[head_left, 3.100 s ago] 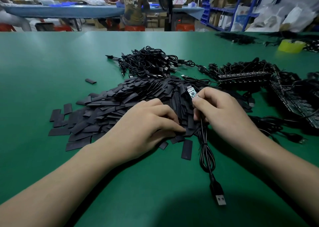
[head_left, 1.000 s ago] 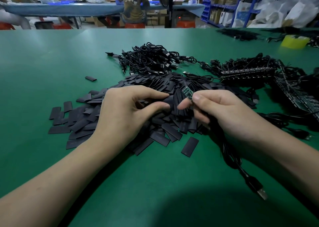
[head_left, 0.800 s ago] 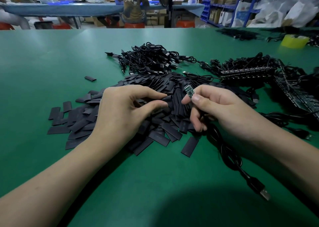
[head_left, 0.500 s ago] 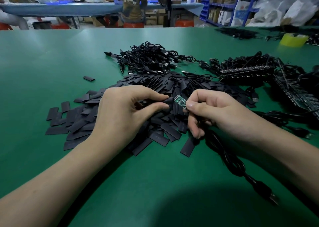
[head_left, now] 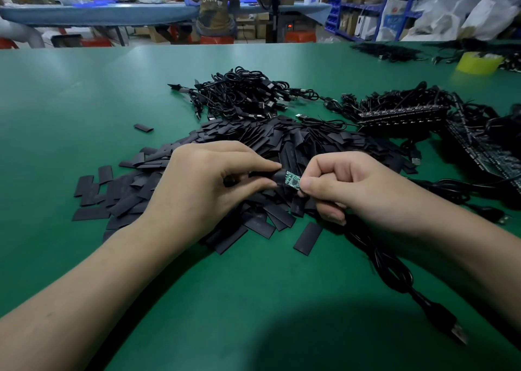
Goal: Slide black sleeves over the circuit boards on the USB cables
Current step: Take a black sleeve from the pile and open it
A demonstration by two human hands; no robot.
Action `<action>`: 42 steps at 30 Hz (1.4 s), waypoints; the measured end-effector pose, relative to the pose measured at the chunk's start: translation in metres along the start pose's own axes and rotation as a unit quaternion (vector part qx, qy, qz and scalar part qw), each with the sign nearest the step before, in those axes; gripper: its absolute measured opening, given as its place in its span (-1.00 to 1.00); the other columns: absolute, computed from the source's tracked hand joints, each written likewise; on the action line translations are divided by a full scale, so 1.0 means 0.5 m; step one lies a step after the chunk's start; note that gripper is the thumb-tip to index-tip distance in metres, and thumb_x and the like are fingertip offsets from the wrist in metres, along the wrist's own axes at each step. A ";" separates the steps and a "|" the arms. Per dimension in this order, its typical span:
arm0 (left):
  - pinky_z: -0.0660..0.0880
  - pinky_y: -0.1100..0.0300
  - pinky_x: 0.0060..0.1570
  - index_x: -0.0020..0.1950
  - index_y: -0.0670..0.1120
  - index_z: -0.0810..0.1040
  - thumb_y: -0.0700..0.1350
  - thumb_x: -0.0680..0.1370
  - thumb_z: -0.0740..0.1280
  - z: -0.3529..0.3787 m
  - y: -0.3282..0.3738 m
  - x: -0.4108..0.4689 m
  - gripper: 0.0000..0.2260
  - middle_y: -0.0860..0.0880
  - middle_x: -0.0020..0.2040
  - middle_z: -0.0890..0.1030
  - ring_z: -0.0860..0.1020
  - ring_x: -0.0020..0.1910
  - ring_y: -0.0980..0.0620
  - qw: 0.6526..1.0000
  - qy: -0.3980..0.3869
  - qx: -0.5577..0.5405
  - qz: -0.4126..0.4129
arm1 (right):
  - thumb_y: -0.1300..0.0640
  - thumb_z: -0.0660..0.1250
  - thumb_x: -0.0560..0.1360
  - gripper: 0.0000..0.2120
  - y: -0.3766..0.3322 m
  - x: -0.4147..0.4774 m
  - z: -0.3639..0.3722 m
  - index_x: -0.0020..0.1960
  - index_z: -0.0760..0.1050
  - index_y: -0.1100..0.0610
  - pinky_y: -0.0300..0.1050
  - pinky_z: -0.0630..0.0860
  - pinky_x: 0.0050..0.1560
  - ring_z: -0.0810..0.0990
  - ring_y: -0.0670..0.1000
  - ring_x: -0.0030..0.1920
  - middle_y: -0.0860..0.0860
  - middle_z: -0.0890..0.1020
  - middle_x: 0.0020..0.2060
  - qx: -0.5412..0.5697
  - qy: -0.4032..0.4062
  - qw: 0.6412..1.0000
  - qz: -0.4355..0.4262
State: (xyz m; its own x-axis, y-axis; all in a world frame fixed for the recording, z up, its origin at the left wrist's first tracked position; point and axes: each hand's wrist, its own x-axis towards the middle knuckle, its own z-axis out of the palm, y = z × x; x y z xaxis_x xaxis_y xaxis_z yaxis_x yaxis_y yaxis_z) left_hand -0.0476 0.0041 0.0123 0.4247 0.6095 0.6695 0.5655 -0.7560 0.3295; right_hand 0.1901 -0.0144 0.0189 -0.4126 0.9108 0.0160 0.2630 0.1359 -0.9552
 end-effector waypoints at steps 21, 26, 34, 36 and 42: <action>0.53 0.32 -0.06 0.09 -0.07 0.76 -0.09 0.51 0.54 0.000 0.003 0.004 -0.82 0.03 -0.02 0.71 0.64 -0.14 0.13 0.997 -0.064 0.015 0.035 | 0.14 0.30 0.64 -0.81 -0.005 -0.001 -0.008 -0.13 0.52 0.17 -0.05 0.38 -0.33 0.38 0.00 -0.49 0.01 0.52 -0.53 -0.081 -0.035 0.996 0.020; 0.49 0.36 -0.05 0.06 -0.07 0.76 -0.07 0.49 0.56 -0.001 0.007 0.004 -0.83 0.05 -0.04 0.71 0.61 -0.13 0.19 0.998 -0.058 -0.006 0.027 | 0.19 0.28 0.64 -0.81 -0.007 -0.002 -0.012 -0.11 0.52 0.25 -0.11 0.37 -0.33 0.39 -0.01 -0.48 0.03 0.50 -0.52 -0.030 -0.049 0.998 0.024; 0.55 0.20 -0.07 0.03 -0.05 0.76 -0.02 0.48 0.55 0.010 0.017 0.002 -0.82 0.07 -0.10 0.70 0.64 -0.13 0.17 0.996 -0.067 -0.057 0.005 | 0.19 0.28 0.65 -0.82 -0.008 -0.004 -0.008 -0.11 0.51 0.23 -0.19 0.42 -0.31 0.42 0.00 -0.45 0.03 0.54 -0.50 -0.035 -0.062 0.997 0.015; 0.55 0.18 -0.09 0.05 -0.05 0.76 0.00 0.49 0.53 0.010 0.015 0.002 -0.81 0.07 -0.10 0.70 0.64 -0.13 0.16 0.997 -0.062 -0.054 0.006 | 0.17 0.28 0.64 -0.82 -0.009 -0.003 -0.007 -0.10 0.50 0.22 -0.19 0.45 -0.31 0.46 0.02 -0.44 0.06 0.57 -0.47 -0.024 -0.065 0.998 0.014; 0.54 0.17 -0.10 0.06 -0.04 0.76 -0.01 0.49 0.53 0.012 0.013 0.003 -0.81 0.06 -0.10 0.71 0.65 -0.13 0.12 0.997 -0.037 -0.070 -0.020 | 0.05 0.36 0.53 -0.78 -0.011 -0.002 -0.008 0.02 0.46 0.20 -0.15 0.58 -0.26 0.64 0.04 -0.33 0.15 0.70 -0.31 0.002 -0.012 1.000 -0.028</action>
State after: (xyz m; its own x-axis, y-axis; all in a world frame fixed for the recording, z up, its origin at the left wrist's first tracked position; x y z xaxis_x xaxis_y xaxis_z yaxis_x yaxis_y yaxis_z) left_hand -0.0390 0.0016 0.0113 0.4580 0.6513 0.6050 0.4803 -0.7540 0.4482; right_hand 0.1923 -0.0145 0.0252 -0.4467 0.8925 0.0631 0.2359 0.1855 -0.9539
